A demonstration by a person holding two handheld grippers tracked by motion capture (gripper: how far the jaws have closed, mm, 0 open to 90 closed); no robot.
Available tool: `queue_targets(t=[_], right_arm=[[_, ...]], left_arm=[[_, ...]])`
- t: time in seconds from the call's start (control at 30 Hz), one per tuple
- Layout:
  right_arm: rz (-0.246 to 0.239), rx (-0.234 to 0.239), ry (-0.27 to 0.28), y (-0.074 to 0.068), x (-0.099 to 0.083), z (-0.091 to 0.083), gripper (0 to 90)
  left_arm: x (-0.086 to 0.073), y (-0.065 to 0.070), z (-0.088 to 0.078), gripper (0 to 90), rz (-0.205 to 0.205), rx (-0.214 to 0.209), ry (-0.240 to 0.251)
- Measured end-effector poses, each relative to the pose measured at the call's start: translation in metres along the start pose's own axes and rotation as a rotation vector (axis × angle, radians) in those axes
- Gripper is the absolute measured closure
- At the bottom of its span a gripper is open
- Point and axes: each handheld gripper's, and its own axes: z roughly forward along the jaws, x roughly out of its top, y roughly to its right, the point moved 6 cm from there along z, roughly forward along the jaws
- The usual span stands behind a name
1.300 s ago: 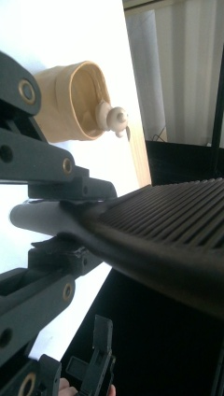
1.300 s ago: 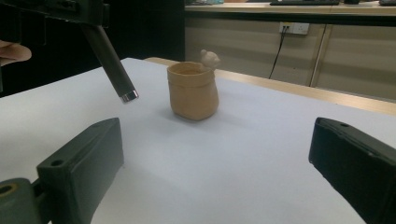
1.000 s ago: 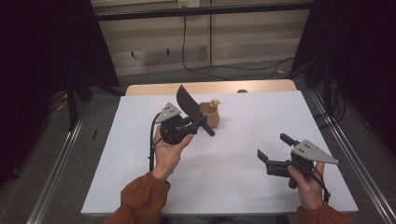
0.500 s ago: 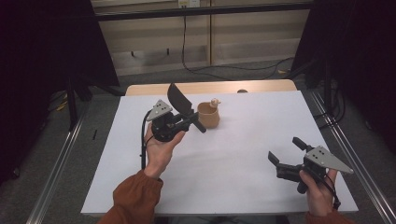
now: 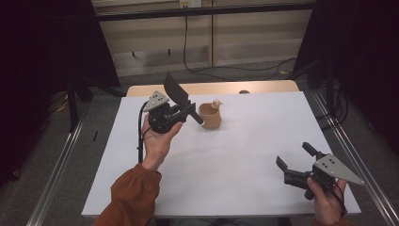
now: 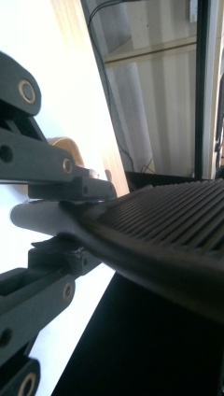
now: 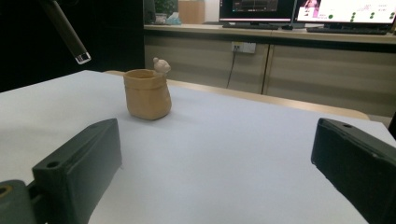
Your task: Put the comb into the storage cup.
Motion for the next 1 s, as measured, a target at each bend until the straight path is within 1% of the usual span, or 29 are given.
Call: queue_targets(t=[0.07,0.1,0.13,0.2,0.23,0.33,0.47,0.53,0.57,0.67,0.7,0.77,0.8,0.87,1.0], right_arm=[[-0.004,-0.003,-0.004,0.0,-0.001,0.001,0.7],[-0.009,-0.01,-0.007,0.001,-0.003,0.001,0.7],[-0.012,-0.016,-0.009,0.001,-0.005,0.001,0.7],[-0.012,-0.02,-0.021,0.002,-0.008,0.002,0.7],[-0.009,-0.029,-0.023,0.003,-0.009,0.002,0.7],[-0.003,-0.04,-0.025,0.005,-0.01,0.003,0.8],[0.004,-0.033,-0.028,0.005,-0.012,0.004,0.7],[0.004,-0.024,-0.027,0.004,-0.012,0.004,0.7],[0.004,-0.024,-0.025,0.003,-0.012,0.004,0.7],[0.005,-0.013,-0.029,0.002,-0.013,0.005,0.6],[0.003,-0.012,-0.032,0.002,-0.013,0.005,0.6],[0.007,-0.008,-0.029,0.001,-0.013,0.006,0.6],[0.008,-0.007,-0.03,0.001,-0.013,0.006,0.6],[0.007,-0.006,-0.033,0.001,-0.014,0.006,0.6],[0.005,-0.006,-0.027,0.001,-0.013,0.005,0.6]], left_arm=[[0.0,-0.001,0.002,73.2,-0.009,0.002,0.003],[0.001,-0.002,0.003,73.2,-0.007,0.0,-0.003],[0.001,-0.003,0.005,73.2,-0.015,0.001,0.005],[0.003,-0.005,0.006,73.2,-0.01,0.008,-0.002],[0.004,-0.006,0.007,73.2,-0.004,0.008,-0.003],[0.007,-0.011,0.011,73.2,-0.01,0.012,-0.007],[0.011,-0.015,0.016,73.2,-0.013,0.011,-0.013],[0.014,-0.017,0.017,73.2,-0.012,0.018,-0.007],[0.016,-0.018,0.018,73.2,-0.02,0.013,-0.005],[0.022,-0.019,0.02,73.1,-0.016,0.017,0.001],[0.023,-0.019,0.02,73.2,-0.021,0.018,0.005],[0.026,-0.019,0.021,73.1,-0.014,0.018,0.004],[0.028,-0.02,0.022,73.2,-0.017,0.023,0.007],[0.031,-0.02,0.023,73.2,-0.015,0.017,0.009],[0.037,-0.023,0.024,73.2,-0.016,0.024,0.017]])
